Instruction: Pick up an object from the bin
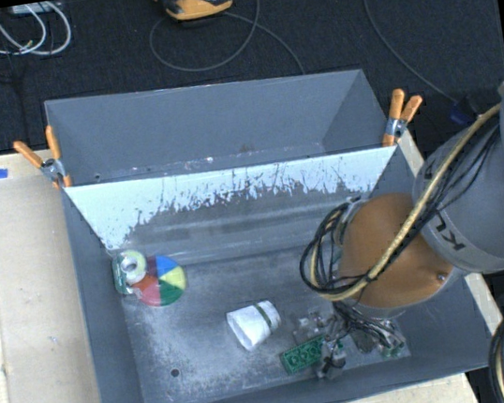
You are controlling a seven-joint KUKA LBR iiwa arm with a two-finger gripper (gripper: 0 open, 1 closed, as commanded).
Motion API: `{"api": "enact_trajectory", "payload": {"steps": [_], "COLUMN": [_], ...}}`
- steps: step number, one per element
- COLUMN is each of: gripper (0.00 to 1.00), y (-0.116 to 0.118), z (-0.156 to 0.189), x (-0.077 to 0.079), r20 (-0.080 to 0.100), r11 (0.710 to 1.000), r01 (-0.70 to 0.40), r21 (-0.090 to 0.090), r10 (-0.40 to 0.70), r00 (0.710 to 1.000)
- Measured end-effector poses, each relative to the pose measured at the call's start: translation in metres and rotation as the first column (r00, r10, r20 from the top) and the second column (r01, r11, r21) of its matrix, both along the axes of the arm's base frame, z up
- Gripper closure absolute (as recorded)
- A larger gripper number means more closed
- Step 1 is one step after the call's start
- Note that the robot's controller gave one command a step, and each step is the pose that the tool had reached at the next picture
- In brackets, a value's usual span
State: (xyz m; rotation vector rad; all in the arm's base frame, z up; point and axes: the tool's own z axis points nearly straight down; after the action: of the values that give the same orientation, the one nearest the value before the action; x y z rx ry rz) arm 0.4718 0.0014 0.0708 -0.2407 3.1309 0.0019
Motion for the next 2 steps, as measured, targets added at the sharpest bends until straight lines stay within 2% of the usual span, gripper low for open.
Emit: {"api": "enact_trajectory", "payload": {"steps": [2], "gripper": [1.00], "y": [0.0001], "z": [0.0024], "x": [-0.0004], "r20": [-0.001], "r11": [1.000], "r01": [0.000], "r21": [0.000], "r10": [0.000], "r00": [1.000]}}
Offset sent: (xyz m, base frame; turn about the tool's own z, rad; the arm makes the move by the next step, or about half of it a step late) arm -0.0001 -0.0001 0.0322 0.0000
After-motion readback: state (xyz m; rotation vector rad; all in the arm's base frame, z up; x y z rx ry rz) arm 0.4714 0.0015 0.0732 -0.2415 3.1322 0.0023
